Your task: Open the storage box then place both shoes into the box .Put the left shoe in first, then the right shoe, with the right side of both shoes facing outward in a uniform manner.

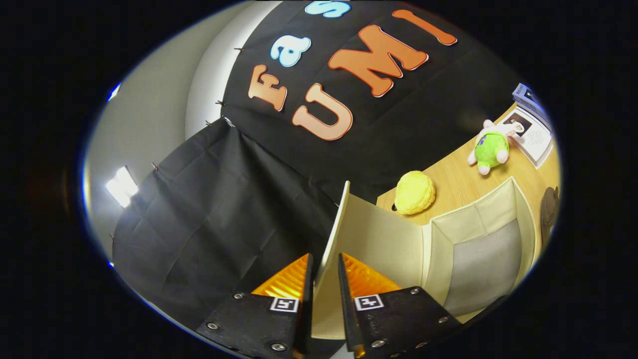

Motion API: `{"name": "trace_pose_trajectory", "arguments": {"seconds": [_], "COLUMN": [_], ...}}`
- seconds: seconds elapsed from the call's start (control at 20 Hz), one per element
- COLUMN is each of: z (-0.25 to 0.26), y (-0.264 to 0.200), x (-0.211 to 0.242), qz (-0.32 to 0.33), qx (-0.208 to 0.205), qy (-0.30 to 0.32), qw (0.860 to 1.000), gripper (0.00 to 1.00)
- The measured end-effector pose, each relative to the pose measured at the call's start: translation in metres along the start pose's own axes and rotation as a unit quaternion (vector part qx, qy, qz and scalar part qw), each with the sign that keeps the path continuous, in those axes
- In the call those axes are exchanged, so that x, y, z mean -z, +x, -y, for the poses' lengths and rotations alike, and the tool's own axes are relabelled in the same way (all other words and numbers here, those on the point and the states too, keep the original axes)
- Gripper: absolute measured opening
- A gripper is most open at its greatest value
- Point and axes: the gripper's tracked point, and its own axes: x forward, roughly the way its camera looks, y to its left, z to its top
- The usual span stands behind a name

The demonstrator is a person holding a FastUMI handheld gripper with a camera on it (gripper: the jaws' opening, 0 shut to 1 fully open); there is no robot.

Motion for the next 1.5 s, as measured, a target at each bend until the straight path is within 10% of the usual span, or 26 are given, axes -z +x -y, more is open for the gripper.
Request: {"name": "trace_pose_trajectory", "arguments": {"seconds": [0.3,0.95,1.5], "z": [0.009,0.151,0.306], "y": [-0.006,-0.115,-0.203], "x": [0.015,-0.062,-0.072], "qz": [-0.020,0.090,0.103], "qx": [0.014,0.172,0.330], "qy": [-0.048,-0.223,-0.235], "qw": [0.999,0.955,0.909], "gripper": [0.97,0.98,0.98]}}
